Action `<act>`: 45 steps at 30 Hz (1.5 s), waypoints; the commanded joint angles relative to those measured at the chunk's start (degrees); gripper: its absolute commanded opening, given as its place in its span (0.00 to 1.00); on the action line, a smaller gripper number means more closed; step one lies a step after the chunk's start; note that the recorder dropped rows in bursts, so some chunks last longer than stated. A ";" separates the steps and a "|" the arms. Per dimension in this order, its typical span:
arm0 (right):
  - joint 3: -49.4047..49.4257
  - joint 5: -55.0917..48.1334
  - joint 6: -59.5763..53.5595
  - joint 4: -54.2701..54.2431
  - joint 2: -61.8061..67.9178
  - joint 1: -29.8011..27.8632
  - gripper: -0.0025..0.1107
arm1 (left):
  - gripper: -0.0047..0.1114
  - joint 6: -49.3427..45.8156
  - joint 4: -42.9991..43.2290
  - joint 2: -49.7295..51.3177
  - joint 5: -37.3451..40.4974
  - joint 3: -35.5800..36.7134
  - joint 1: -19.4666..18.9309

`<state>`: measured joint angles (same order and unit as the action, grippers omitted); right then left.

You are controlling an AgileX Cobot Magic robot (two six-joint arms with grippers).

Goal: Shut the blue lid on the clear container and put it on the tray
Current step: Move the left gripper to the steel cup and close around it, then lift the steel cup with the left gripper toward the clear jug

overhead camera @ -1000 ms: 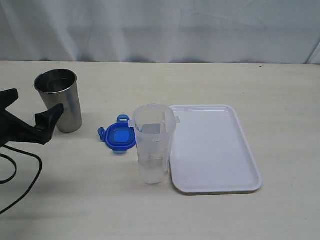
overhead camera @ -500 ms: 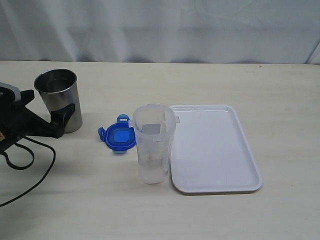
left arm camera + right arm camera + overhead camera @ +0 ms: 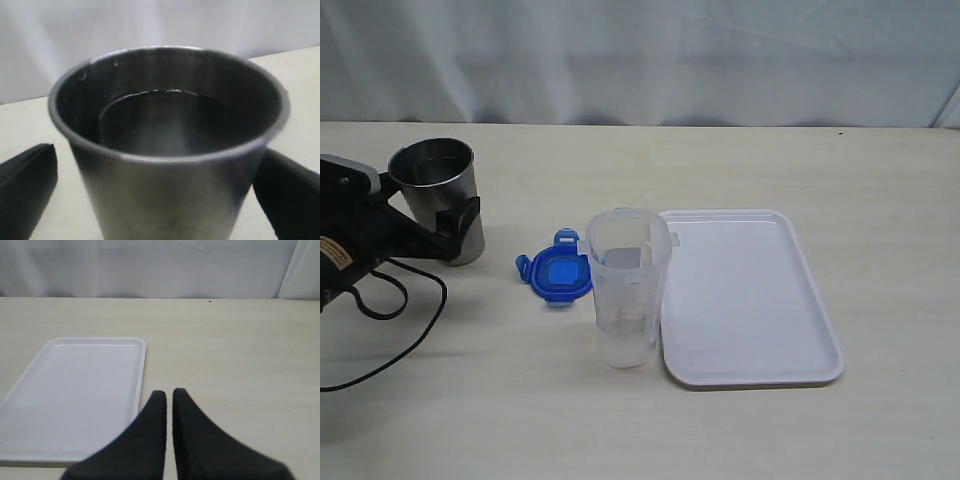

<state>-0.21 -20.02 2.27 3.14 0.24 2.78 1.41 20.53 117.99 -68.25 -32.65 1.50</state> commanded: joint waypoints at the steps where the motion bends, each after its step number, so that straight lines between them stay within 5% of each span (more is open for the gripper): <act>1: 0.21 0.22 -0.02 0.07 -0.24 -0.19 0.06 | 0.94 1.95 0.21 0.47 -1.71 -0.84 -0.03; 45: 0.21 0.22 -0.02 0.07 -0.24 -0.19 0.06 | 0.94 4.45 2.01 0.47 -1.71 -2.72 -0.03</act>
<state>-0.21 -20.02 2.27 3.14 0.24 2.78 5.77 22.03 118.32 -69.30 -34.57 1.50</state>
